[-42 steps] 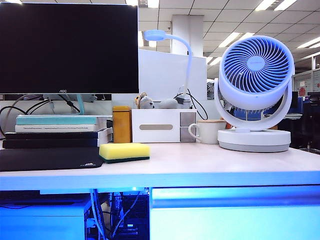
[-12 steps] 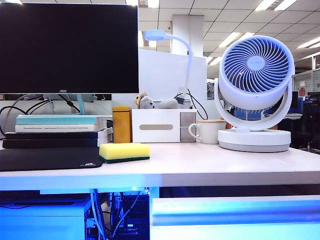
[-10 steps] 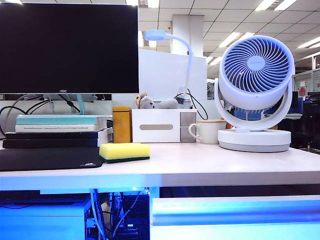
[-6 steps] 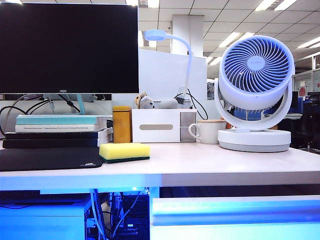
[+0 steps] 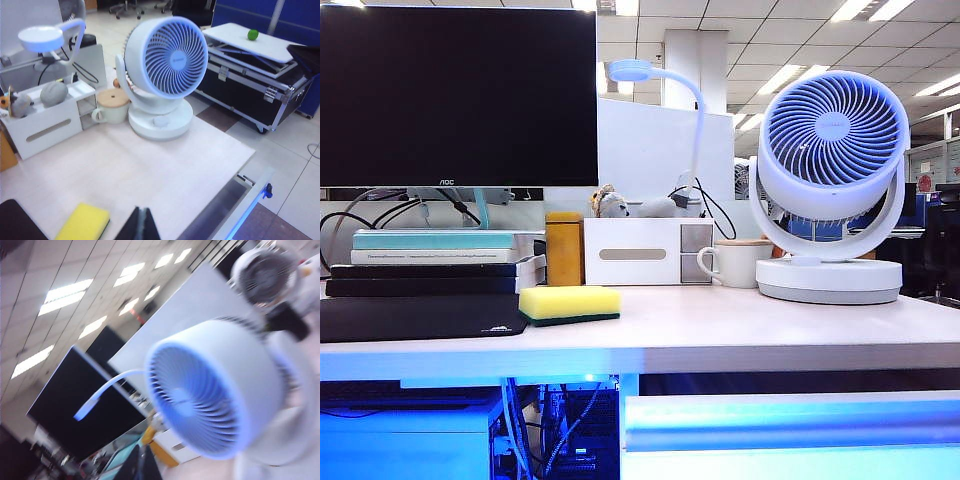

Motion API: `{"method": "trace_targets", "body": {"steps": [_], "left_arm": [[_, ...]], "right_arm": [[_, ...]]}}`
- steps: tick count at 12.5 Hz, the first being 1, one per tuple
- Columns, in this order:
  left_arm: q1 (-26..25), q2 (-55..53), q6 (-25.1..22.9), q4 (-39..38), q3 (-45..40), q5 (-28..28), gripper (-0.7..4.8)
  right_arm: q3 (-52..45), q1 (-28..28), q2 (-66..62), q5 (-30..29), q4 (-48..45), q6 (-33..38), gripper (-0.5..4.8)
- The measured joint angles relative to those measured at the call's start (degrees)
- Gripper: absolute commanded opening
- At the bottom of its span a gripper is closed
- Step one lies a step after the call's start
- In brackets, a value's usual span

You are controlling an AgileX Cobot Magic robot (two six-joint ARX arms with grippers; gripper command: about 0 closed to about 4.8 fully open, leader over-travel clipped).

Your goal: Open the drawer, place the cleaning sponge inside, then close the drawer.

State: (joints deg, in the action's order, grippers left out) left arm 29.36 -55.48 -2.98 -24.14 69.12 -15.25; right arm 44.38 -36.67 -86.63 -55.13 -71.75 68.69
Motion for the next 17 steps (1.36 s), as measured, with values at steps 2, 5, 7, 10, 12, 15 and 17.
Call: {"method": "trace_targets", "body": {"steps": [2, 5, 7, 10, 12, 15, 17], "left_arm": [[0.00, 0.02, 0.00, 0.13, 0.00, -0.17, -0.06], [0.00, 0.04, 0.00, 0.26, 0.00, -0.17, -0.06], [0.00, 0.07, 0.00, 0.98, 0.00, -0.17, -0.06], [0.00, 0.07, -0.02, 2.16, 0.00, -0.17, -0.06], [0.00, 0.07, -0.02, 2.45, 0.00, -0.20, -0.06], [0.00, 0.07, 0.00, 2.47, 0.00, -0.17, -0.06], [0.00, 0.04, -0.02, 2.47, 0.02, -0.20, -0.06]], "right_arm": [[3.43, 8.85, 7.74, 3.39, 14.32, -8.57, -0.05], [6.88, 22.58, 12.81, 9.20, 42.86, -29.68, -0.05], [9.31, 28.44, 13.33, 12.70, 55.19, -39.95, -0.05], [9.66, 41.81, 12.94, 23.30, 81.40, -63.43, -0.05], [9.66, 44.46, 11.85, 27.54, 87.71, -71.12, -0.05], [7.37, 44.94, 6.14, 30.12, 93.24, -75.41, -0.05], [5.81, 45.09, 0.57, 31.89, 96.13, -78.29, -0.05]]}}
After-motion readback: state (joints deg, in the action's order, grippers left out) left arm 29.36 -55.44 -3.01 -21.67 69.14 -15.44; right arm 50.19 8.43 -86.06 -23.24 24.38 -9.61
